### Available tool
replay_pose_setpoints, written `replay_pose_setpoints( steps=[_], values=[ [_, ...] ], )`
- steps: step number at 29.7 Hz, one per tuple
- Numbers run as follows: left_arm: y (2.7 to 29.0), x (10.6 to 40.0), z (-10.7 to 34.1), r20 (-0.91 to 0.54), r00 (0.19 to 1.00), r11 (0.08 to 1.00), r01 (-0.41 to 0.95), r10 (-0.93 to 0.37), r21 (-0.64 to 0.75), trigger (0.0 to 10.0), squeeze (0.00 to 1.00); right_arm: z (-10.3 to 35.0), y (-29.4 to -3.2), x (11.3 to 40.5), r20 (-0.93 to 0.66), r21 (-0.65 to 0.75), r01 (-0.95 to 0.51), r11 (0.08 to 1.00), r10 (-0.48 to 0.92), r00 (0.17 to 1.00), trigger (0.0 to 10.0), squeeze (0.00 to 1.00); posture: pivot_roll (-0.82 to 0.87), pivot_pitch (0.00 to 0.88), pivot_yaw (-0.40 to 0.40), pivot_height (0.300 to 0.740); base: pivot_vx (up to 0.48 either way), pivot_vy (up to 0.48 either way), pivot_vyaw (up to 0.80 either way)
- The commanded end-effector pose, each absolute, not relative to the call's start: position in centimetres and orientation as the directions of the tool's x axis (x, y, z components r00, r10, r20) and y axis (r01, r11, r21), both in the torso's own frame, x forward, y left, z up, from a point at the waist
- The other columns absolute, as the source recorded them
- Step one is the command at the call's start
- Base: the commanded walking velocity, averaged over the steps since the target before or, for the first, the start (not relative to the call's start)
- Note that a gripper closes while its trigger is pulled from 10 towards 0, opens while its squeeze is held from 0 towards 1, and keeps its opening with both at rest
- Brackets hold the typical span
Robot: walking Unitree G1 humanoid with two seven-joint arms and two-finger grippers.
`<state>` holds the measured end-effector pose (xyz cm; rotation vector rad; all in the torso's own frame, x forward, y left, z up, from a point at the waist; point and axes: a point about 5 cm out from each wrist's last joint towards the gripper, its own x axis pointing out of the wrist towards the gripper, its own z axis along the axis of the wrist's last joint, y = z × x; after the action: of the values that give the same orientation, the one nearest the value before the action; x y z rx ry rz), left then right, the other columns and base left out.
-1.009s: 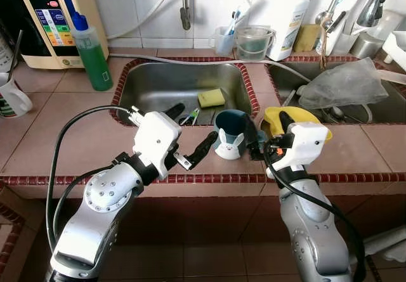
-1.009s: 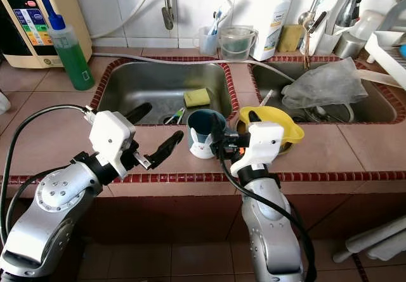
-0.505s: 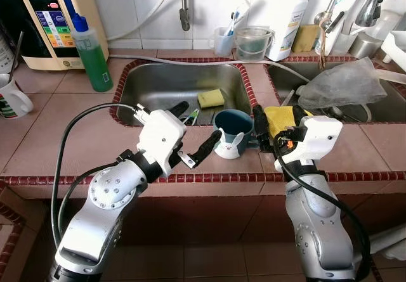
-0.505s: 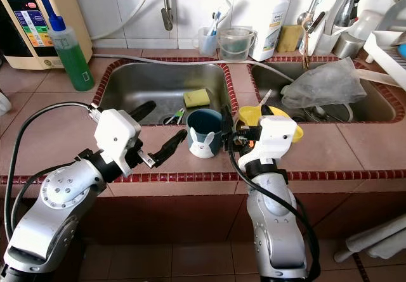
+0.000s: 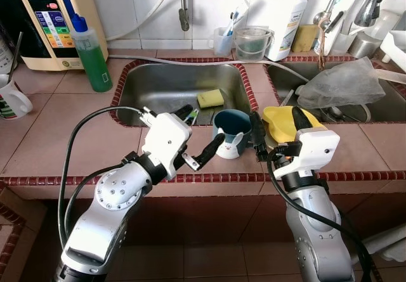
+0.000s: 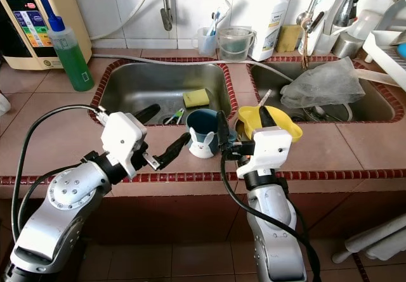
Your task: Kitchen organization
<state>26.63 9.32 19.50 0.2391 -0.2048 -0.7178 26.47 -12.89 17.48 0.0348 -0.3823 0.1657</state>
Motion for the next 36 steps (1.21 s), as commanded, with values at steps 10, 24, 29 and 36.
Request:
replay_pose_setpoints(
  steps=[10,24,29,36],
  values=[
    [9.1,26.6,19.7,0.120,0.732,0.730,0.623,-0.671,0.281,10.0,0.00,17.7,-12.8,26.6,0.386,-0.008,-0.176,0.984,0.165,0.908,10.0,0.00,-0.07,0.051,0.019,0.740,0.000,-0.376,0.00],
    [8.9,26.7,19.8,0.136,0.741,0.744,0.612,-0.658,0.268,10.0,0.00,17.6,-12.6,26.4,0.376,0.003,-0.190,0.982,0.175,0.910,10.0,0.00,-0.07,0.051,0.018,0.740,0.000,-0.391,0.00],
    [9.3,27.1,19.9,0.147,0.759,0.767,0.594,-0.634,0.243,10.0,0.00,16.9,-12.4,25.9,0.341,-0.007,-0.225,0.974,0.213,0.916,10.0,0.00,-0.08,0.058,0.018,0.740,0.000,0.000,0.00],
    [10.3,28.5,20.2,0.105,0.780,0.773,0.574,-0.617,0.271,10.0,0.00,15.8,-12.3,24.7,0.280,-0.029,-0.299,0.954,0.295,0.913,10.0,0.00,-0.08,0.075,0.019,0.740,0.000,0.000,0.00]
  ],
)
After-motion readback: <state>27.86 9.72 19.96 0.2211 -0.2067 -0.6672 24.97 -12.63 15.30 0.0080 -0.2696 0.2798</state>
